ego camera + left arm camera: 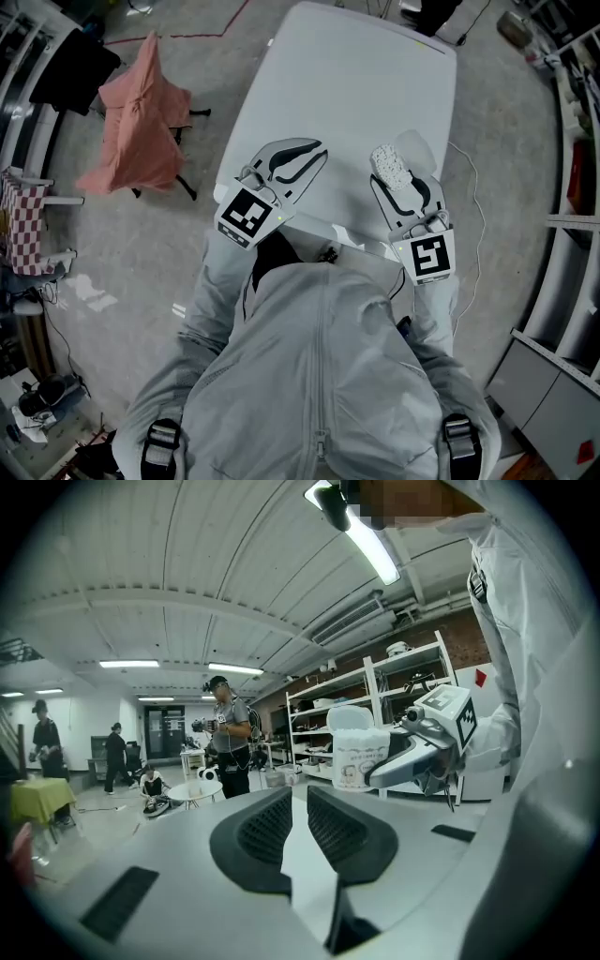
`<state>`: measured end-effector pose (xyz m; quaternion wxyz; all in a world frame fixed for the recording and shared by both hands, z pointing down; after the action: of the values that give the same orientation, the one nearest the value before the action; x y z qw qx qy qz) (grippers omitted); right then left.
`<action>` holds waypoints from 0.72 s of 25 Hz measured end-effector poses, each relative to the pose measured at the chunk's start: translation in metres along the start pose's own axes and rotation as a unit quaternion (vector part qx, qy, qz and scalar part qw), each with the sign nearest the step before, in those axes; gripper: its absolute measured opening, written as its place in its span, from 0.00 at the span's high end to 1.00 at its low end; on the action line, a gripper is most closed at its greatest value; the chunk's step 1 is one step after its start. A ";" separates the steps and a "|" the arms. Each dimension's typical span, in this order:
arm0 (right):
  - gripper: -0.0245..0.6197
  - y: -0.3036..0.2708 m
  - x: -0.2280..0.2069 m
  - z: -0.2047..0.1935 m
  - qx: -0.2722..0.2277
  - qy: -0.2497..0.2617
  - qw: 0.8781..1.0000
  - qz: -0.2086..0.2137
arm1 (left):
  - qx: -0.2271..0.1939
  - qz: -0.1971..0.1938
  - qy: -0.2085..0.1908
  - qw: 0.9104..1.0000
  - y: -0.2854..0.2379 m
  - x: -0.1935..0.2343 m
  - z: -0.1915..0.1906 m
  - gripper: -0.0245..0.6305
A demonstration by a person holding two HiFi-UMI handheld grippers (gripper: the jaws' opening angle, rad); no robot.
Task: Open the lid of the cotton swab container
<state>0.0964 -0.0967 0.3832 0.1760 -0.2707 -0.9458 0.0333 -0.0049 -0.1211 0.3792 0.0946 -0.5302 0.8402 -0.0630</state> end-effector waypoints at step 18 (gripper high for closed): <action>0.62 0.000 -0.003 -0.003 -0.013 -0.013 1.000 0.000 | -0.006 0.022 0.002 1.000 0.000 0.004 -0.003 0.90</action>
<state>0.1002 -0.0981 0.3851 0.1599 -0.2726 -0.9484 0.0244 -0.0070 -0.1252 0.3814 0.0906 -0.5120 0.8523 -0.0567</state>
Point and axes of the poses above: the fingertips, and each gripper's own axes: y backward along the fingers, x to its left, z out of its top, the point moved 1 cm from there along y, backward along the fingers, and after that the axes turned 9 degrees about -z, right-handed, at the moved point
